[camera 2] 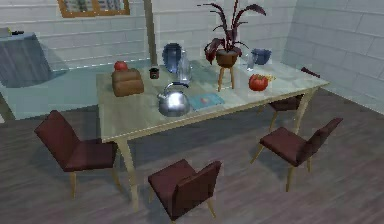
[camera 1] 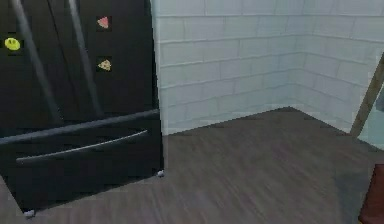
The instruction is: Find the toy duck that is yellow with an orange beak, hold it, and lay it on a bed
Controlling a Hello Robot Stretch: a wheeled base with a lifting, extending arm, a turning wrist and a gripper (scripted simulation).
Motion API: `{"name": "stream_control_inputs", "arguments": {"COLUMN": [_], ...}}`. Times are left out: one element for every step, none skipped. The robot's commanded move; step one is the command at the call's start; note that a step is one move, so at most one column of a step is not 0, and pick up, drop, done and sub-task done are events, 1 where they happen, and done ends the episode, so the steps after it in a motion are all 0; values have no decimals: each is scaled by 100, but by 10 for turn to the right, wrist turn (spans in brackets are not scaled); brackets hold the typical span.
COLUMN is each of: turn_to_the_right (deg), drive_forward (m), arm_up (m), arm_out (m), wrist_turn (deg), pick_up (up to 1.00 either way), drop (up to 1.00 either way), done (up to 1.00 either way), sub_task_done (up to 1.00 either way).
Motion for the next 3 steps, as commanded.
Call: {"name": "stream_control_inputs", "arguments": {"turn_to_the_right": [150, 0, 30], "drive_forward": [0, 100, 0], "arm_up": [0, 0, 0], "arm_out": [0, 0, 0], "wrist_turn": [0, 0, 0], "pick_up": [0, 0, 0], "drop": [0, 0, 0], "done": [0, 0, 0], "sub_task_done": [0, 0, 0]}}
